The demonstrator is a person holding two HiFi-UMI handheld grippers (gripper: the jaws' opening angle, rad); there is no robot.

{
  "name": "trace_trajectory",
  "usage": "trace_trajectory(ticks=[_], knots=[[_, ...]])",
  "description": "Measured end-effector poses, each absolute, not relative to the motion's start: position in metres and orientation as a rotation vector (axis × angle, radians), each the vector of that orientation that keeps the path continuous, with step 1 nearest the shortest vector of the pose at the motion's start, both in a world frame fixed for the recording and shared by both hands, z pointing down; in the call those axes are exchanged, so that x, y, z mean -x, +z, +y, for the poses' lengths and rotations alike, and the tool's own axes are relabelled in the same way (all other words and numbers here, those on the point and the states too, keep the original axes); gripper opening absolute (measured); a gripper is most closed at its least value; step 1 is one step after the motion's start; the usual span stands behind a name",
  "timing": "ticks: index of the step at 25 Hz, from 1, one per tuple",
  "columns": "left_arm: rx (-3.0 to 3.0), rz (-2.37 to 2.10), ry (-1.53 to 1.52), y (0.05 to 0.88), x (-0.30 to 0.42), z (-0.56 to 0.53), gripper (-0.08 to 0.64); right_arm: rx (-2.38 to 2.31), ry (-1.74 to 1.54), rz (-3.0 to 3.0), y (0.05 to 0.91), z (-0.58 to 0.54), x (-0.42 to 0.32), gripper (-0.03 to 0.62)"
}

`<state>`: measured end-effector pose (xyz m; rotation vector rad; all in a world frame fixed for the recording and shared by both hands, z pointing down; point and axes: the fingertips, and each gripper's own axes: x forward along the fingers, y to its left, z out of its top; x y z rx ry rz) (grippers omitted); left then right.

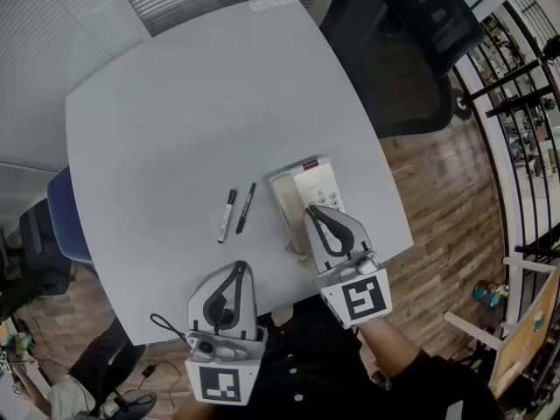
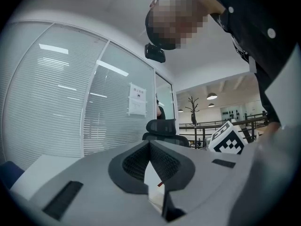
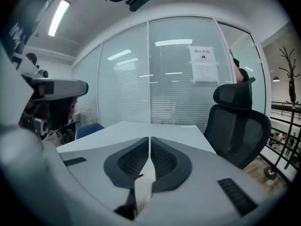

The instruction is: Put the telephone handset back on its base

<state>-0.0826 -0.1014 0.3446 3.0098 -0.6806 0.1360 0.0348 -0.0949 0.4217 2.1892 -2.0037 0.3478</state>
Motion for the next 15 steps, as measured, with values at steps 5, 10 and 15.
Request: trace_trajectory(ticks=[5, 10, 15], knots=[[-3.039, -0.713, 0.065, 0.32, 0.081, -0.108, 0.014, -2.211, 0.281, -2.054, 0.377, -0.094, -0.04, 0.032], [-3.054, -0.775, -0.019, 0.294, 0.085, -0.118, 0.014, -2.211, 0.171, -2.072, 0.341, -0.088, -0.05, 0.032], [-3.059, -0.85, -0.086, 0.273, 0.099, -0.128, 0.014, -2.258, 0.107, -2.123, 0.305, -0.084, -0.058, 0.029]])
